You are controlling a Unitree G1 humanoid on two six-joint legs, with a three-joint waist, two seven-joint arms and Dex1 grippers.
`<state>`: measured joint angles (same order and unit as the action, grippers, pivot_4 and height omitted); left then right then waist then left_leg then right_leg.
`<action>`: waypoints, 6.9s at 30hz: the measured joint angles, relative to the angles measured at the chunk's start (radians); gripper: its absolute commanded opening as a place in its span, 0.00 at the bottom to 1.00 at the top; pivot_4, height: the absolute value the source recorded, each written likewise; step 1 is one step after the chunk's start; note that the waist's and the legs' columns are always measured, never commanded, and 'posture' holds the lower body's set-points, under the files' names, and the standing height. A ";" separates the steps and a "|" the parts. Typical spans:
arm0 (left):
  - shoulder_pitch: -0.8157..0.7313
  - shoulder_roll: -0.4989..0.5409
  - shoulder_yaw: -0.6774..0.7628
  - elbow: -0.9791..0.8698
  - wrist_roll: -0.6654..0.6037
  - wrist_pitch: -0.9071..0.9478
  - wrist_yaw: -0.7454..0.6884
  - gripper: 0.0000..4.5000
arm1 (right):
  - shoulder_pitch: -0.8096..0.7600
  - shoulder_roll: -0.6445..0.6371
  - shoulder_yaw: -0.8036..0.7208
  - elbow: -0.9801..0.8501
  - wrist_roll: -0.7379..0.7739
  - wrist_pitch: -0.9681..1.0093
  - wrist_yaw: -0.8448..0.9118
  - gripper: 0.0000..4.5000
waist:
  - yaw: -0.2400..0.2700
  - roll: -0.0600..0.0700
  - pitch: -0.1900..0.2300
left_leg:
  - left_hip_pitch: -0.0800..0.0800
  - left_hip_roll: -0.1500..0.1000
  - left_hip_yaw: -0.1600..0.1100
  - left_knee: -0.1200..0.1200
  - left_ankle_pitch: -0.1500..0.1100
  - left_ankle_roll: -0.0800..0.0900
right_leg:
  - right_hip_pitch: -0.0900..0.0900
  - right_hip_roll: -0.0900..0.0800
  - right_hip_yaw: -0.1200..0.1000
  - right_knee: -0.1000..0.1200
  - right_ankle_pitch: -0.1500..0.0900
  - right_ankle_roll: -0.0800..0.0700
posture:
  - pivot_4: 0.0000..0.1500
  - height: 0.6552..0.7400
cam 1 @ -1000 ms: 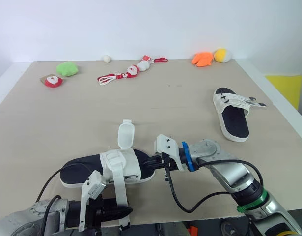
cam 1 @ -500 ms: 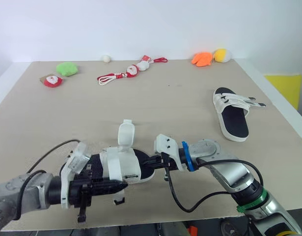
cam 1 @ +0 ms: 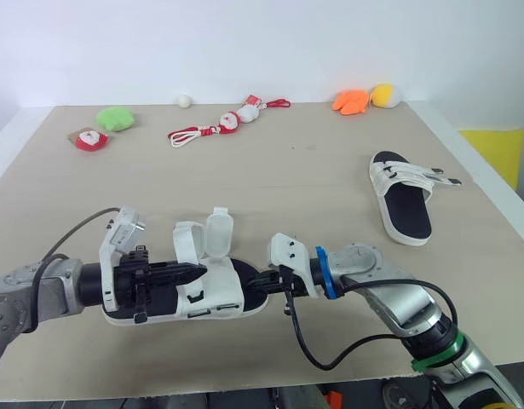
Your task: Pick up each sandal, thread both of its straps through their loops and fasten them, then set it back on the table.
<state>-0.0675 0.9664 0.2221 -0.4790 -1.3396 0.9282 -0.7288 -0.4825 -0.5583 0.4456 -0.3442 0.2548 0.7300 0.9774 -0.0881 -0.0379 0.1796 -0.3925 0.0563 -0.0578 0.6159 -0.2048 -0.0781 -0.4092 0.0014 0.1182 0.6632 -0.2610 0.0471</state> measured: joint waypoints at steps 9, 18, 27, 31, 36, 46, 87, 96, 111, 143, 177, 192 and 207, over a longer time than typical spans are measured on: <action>0.018 -0.024 0.003 -0.003 -0.036 0.059 0.001 0.01 | 0.003 0.003 -0.008 -0.003 0.000 0.004 -0.003 0.00 | 0.000 0.000 0.000 | 0.000 0.000 0.000 0.000 0.000 0.000 | 0.000 0.000 0.000 0.000 0.000 0.000 | 1.00 1.00; 0.058 -0.024 0.010 -0.016 -0.018 0.060 -0.019 0.01 | 0.003 0.005 -0.008 -0.003 0.000 0.006 -0.002 0.00 | 0.000 0.000 0.000 | 0.000 0.000 0.000 0.000 0.000 0.000 | 0.000 0.000 0.000 0.000 0.000 0.000 | 1.00 1.00; 0.103 -0.018 0.009 -0.032 0.114 0.012 -0.107 0.01 | 0.003 0.012 -0.007 -0.003 0.000 0.008 -0.003 0.00 | -0.003 0.000 0.000 | 0.000 0.001 0.000 -0.001 0.000 0.000 | -0.001 0.001 0.000 0.000 0.000 0.000 | 1.00 1.00; 0.113 -0.018 0.009 -0.035 0.131 0.007 -0.118 0.01 | 0.003 0.015 -0.006 -0.004 0.000 0.008 -0.003 0.00 | -0.007 0.000 0.000 | 0.000 0.002 0.000 -0.003 0.000 0.000 | -0.002 0.001 0.000 0.000 -0.001 0.000 | 1.00 1.00; 0.126 -0.018 0.009 -0.055 0.167 -0.018 -0.137 0.01 | 0.004 0.018 -0.006 -0.005 0.000 0.008 -0.003 0.00 | -0.010 0.000 0.000 | 0.000 0.002 0.000 -0.004 0.000 0.000 | -0.002 0.001 0.000 0.000 -0.002 0.000 | 1.00 1.00; 0.155 -0.022 -0.030 -0.123 0.215 -0.035 -0.144 0.01 | 0.003 0.023 -0.007 -0.002 0.000 0.008 -0.003 0.00 | -0.011 0.000 0.000 | 0.000 0.002 0.000 -0.005 0.000 0.000 | -0.002 0.002 0.000 0.000 -0.002 -0.001 | 1.00 1.00; 0.625 -0.132 0.119 -0.285 0.439 -0.120 -0.143 0.96 | -0.010 0.040 0.009 0.024 0.006 0.008 0.006 0.00 | -0.016 -0.002 -0.003 | 0.002 0.005 0.002 -0.007 -0.002 -0.002 | -0.007 0.005 0.002 0.000 -0.003 -0.003 | 1.00 1.00; 0.515 -0.187 -0.021 -0.247 0.516 -0.160 -0.092 0.96 | -0.010 0.037 0.008 0.024 0.006 0.009 0.002 0.00 | -0.015 -0.002 -0.003 | 0.002 0.005 0.002 -0.006 -0.001 -0.002 | -0.003 0.006 0.004 0.000 -0.003 -0.002 | 1.00 1.00; 0.552 -0.187 -0.037 -0.239 0.473 -0.139 -0.087 0.01 | -0.009 0.038 0.009 0.019 0.007 0.014 -0.001 0.00 | -0.015 -0.002 -0.003 | 0.002 0.005 0.001 -0.006 -0.002 -0.002 | -0.002 0.007 0.005 0.000 -0.003 -0.002 | 1.00 1.00; 0.905 -0.195 0.202 -0.259 0.780 -0.538 -0.258 0.79 | -0.008 0.037 0.008 0.025 0.008 0.008 0.007 0.00 | -0.014 -0.003 -0.004 | 0.002 0.004 0.004 -0.004 -0.003 -0.005 | -0.009 0.005 0.007 0.000 -0.003 -0.003 | 1.00 1.00; 0.502 -0.309 -0.065 0.307 1.662 -2.261 -0.028 0.79 | -0.021 0.036 0.013 0.037 0.014 -0.003 0.021 0.00 | -0.013 -0.004 -0.008 | 0.002 0.007 0.009 -0.005 -0.005 -0.004 | -0.005 0.008 0.013 0.001 -0.001 -0.001 | 1.00 1.00; 0.529 -0.340 -0.169 0.308 1.873 -2.258 0.138 0.67 | -0.028 0.033 0.012 0.035 0.014 0.011 0.020 0.00 | -0.013 -0.002 -0.010 | 0.005 0.007 0.009 -0.005 -0.005 -0.004 | -0.001 0.008 0.014 0.001 -0.002 0.000 | 1.00 1.00; 0.542 -0.268 -0.236 0.229 1.835 -2.160 0.225 0.01 | -0.032 0.033 0.014 0.037 0.014 0.014 0.019 0.00 | -0.013 -0.002 -0.010 | 0.005 0.007 0.009 -0.005 -0.005 -0.004 | -0.001 0.008 0.014 0.001 -0.002 0.001 | 1.00 1.00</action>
<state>0.4744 0.6980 -0.0136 -0.2495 0.4958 -1.2315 -0.5042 -0.5146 -0.5252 0.4597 -0.3071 0.2687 0.7438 0.9961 -0.1007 -0.0401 0.1695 -0.3871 0.0632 -0.0487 0.6111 -0.2093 -0.0820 -0.4101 0.0097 0.1320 0.6644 -0.2626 0.0477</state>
